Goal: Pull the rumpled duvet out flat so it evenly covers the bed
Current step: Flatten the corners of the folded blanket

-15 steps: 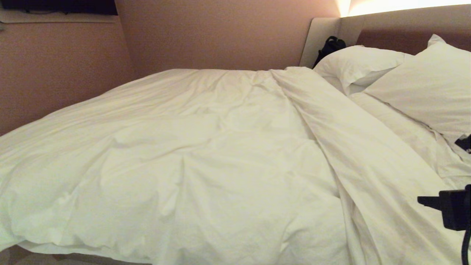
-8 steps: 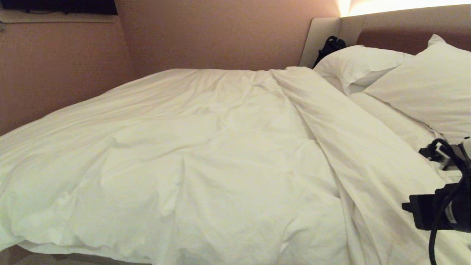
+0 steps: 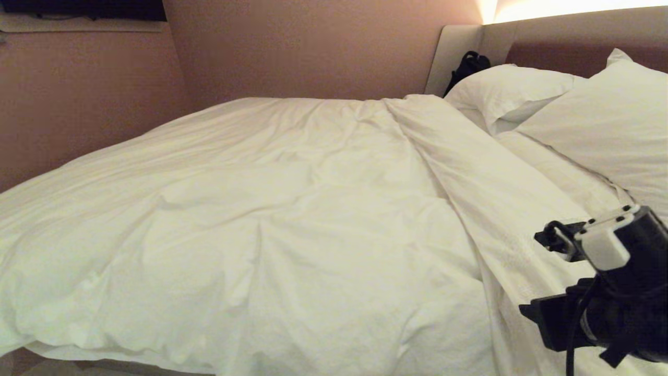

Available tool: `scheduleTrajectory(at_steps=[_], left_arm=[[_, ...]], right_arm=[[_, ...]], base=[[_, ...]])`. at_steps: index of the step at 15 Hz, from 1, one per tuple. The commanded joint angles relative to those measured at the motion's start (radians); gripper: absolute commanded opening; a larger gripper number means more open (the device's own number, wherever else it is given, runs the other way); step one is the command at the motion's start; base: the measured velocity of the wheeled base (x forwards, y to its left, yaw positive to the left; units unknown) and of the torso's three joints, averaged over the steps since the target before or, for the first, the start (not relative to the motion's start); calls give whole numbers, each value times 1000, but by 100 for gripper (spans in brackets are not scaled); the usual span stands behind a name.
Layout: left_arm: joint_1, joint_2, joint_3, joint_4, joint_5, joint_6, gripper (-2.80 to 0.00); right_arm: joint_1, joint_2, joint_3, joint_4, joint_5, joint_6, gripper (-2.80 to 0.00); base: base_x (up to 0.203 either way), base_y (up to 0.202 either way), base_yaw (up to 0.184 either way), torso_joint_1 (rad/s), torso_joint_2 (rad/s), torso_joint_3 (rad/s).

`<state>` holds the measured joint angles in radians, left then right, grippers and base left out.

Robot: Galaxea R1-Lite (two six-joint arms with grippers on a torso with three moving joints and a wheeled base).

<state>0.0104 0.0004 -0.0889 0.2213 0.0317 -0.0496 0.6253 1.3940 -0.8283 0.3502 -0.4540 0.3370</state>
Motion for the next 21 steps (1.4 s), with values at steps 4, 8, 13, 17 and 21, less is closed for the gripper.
scheduleTrajectory(at_steps=[4, 8, 13, 17, 21], left_arm=[[0, 0, 0, 1, 1, -1, -280], [0, 0, 0, 1, 1, -1, -280], [0, 0, 0, 1, 1, -1, -280], [0, 0, 0, 1, 1, -1, -280], [0, 0, 0, 1, 1, -1, -280]], right_arm=[[58, 145, -6, 1, -239, 129, 0], [91, 183, -19, 3, -282, 148, 0], [132, 265, -33, 4, -391, 189, 0], [134, 324, -35, 12, -494, 261, 0], [133, 326, -34, 14, -562, 261, 0]], base=[[0, 0, 0, 0, 0, 0], [0, 0, 0, 0, 0, 0], [0, 0, 0, 0, 0, 0], [0, 0, 0, 0, 0, 0], [0, 0, 0, 0, 0, 0]])
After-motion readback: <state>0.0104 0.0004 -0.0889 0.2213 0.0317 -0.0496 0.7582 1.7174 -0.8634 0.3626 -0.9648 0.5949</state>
